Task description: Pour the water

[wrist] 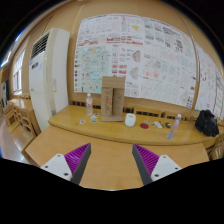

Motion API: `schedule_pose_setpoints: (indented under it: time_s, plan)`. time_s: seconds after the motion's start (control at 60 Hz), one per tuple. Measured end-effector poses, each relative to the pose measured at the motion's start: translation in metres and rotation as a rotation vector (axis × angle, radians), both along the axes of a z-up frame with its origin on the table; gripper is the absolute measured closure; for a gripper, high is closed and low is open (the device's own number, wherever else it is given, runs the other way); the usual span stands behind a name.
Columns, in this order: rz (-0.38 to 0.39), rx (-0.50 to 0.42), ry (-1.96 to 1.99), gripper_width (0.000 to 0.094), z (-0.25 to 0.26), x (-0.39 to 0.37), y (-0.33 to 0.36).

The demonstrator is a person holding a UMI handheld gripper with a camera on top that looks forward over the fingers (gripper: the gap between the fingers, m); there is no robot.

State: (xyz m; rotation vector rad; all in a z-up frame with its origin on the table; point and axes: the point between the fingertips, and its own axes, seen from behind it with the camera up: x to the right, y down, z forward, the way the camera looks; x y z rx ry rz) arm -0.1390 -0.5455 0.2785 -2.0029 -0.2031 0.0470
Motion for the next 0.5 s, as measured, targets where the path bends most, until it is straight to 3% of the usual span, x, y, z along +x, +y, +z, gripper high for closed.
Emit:
schedule_pose_setpoints:
  time_s: [0.117, 0.317, 0.5]
  plan:
    - [-0.029, -0.028, -0.004, 0.0087, -0.026, 0.028, 0.001]
    - [-0.104, -0.119, -0.024, 0.0089, -0.124, 0.136, 0.028]
    - [-0.198, -0.110, -0.033, 0.0085, -0.179, 0.261, 0.097]
